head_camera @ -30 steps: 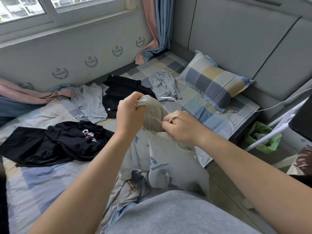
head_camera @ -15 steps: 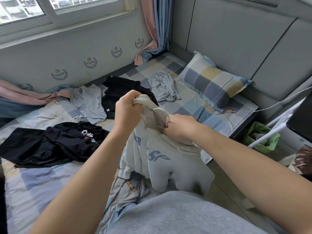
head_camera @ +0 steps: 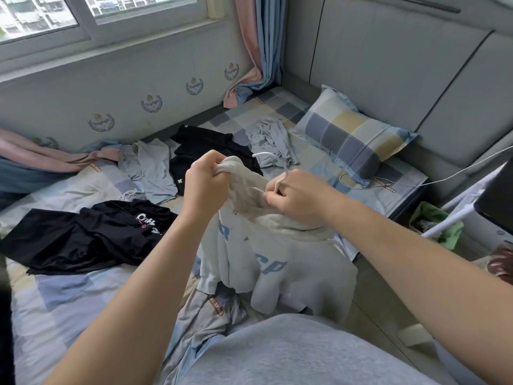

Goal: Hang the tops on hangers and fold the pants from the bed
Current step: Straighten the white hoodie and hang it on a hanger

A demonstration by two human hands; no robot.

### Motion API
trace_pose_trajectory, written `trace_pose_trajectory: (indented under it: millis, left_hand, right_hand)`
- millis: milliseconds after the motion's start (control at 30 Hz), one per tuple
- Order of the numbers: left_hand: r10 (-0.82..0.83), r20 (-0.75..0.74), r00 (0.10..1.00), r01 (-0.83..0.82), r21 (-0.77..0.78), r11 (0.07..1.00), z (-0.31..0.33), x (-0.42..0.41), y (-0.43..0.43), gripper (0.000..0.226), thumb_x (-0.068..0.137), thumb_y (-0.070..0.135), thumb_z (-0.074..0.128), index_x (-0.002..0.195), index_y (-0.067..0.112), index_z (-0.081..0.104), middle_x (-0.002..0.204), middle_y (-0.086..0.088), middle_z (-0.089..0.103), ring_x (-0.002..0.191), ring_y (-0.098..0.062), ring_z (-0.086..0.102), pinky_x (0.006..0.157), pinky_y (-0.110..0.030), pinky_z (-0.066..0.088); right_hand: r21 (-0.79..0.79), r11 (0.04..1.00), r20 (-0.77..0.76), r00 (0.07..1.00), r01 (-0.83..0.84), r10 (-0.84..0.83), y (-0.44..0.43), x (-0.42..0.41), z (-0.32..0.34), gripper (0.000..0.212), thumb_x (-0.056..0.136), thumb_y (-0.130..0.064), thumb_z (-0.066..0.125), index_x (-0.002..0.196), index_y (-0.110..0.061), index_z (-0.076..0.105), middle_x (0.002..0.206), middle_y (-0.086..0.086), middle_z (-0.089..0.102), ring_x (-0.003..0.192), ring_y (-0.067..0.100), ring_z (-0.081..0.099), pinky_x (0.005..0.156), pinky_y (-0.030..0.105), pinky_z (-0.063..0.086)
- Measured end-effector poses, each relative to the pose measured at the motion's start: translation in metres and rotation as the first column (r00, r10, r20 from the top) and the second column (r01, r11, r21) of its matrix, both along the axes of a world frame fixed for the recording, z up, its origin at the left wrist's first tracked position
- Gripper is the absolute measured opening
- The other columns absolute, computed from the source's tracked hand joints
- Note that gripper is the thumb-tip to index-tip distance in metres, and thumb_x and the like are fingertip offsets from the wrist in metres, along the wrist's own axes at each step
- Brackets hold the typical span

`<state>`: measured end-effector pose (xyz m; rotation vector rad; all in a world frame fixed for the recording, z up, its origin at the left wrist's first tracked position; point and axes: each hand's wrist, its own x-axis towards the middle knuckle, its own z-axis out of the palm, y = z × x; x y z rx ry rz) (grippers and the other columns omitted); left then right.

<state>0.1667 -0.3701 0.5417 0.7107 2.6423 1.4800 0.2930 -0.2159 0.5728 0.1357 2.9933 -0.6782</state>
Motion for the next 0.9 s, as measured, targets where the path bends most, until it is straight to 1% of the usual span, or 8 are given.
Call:
trace_pose_trajectory:
  millis: [167,300,400,500,633,733,833,900]
  left_hand:
    - [-0.028,0.045,0.999,0.025,0.057,0.998,0.000,0.011,0.005,0.025,0.083,0.000,0.051,0.075,0.021,0.062,0.072,0.003,0.061,0.062,-0.002,0.051,0.055,-0.017,0.041]
    - [-0.129,0.184,0.974,0.147,-0.088,0.985,-0.002,0.014,0.001,0.020,0.081,0.006,0.063,0.092,0.020,0.072,0.081,0.002,0.069,0.078,-0.018,0.064,0.072,-0.036,0.053]
    - [-0.277,0.337,0.900,0.272,0.063,0.960,-0.003,0.010,-0.014,0.028,0.082,0.015,0.077,0.108,0.027,0.074,0.096,-0.003,0.073,0.087,-0.017,0.068,0.084,-0.032,0.055]
    - [-0.184,0.221,0.958,0.185,0.015,0.983,-0.018,0.007,-0.030,0.024,0.093,0.030,0.070,0.116,0.028,0.070,0.119,0.003,0.064,0.113,-0.014,0.059,0.101,-0.037,0.049]
    - [-0.006,0.207,0.978,0.025,-0.092,0.995,-0.051,0.009,-0.042,0.059,0.090,0.040,0.072,0.141,0.027,0.047,0.147,0.001,0.033,0.134,-0.017,0.039,0.114,-0.040,0.035]
    - [0.079,0.216,0.973,-0.059,-0.098,0.993,-0.071,0.013,-0.050,0.070,0.086,0.040,0.076,0.145,0.026,0.039,0.141,0.005,0.044,0.125,-0.012,0.048,0.102,-0.030,0.043]
    - [0.091,0.198,0.976,-0.080,-0.061,0.995,-0.081,0.015,-0.054,0.041,0.088,0.034,0.075,0.119,0.031,0.048,0.097,0.019,0.061,0.091,-0.002,0.062,0.062,-0.009,0.044]
    - [0.055,0.139,0.989,-0.041,-0.100,0.994,-0.083,0.012,-0.058,0.036,0.089,0.034,0.074,0.116,0.030,0.050,0.090,0.020,0.059,0.083,-0.001,0.059,0.057,-0.012,0.040]
  right_hand:
    - [0.010,1.000,0.300,0.954,-0.011,0.007,-0.011,0.006,-0.025,0.029,0.098,-0.023,0.046,0.079,-0.004,0.058,0.077,0.010,0.059,0.071,0.027,0.052,0.056,0.032,0.036]
    - [-0.086,0.996,0.116,0.993,-0.009,0.019,-0.011,0.008,-0.022,0.035,0.098,-0.020,0.048,0.065,-0.006,0.054,0.066,0.008,0.059,0.063,0.021,0.050,0.061,0.038,0.040]
    - [-0.170,0.985,0.022,0.999,0.033,-0.030,-0.005,0.013,-0.022,0.038,0.100,-0.019,0.050,0.069,-0.002,0.061,0.061,-0.002,0.057,0.065,0.013,0.053,0.068,0.038,0.042]
    - [-0.332,0.938,-0.043,0.992,0.098,-0.119,0.004,0.020,-0.024,0.038,0.102,-0.018,0.053,0.069,-0.001,0.063,0.053,-0.019,0.055,0.059,0.000,0.052,0.063,0.020,0.035]
    - [-0.503,0.854,-0.106,0.972,0.129,-0.209,0.007,0.028,-0.025,0.039,0.102,-0.015,0.055,0.075,0.012,0.060,0.045,-0.015,0.043,0.046,0.005,0.044,0.054,0.012,0.032]
    - [-0.569,0.812,-0.169,0.949,0.127,-0.267,0.007,0.036,-0.025,0.037,0.102,-0.015,0.055,0.073,0.005,0.065,0.050,-0.008,0.037,0.045,0.005,0.037,0.054,0.010,0.033]
    - [-0.572,0.809,-0.174,0.945,0.132,-0.277,0.012,0.042,-0.025,0.037,0.103,-0.015,0.054,0.072,0.000,0.067,0.050,-0.007,0.033,0.045,0.007,0.032,0.052,0.016,0.029]
    - [-0.554,0.817,-0.159,0.943,0.159,-0.292,0.018,0.044,-0.025,0.037,0.104,-0.016,0.054,0.073,-0.001,0.069,0.046,-0.012,0.035,0.044,0.006,0.035,0.052,0.014,0.030]
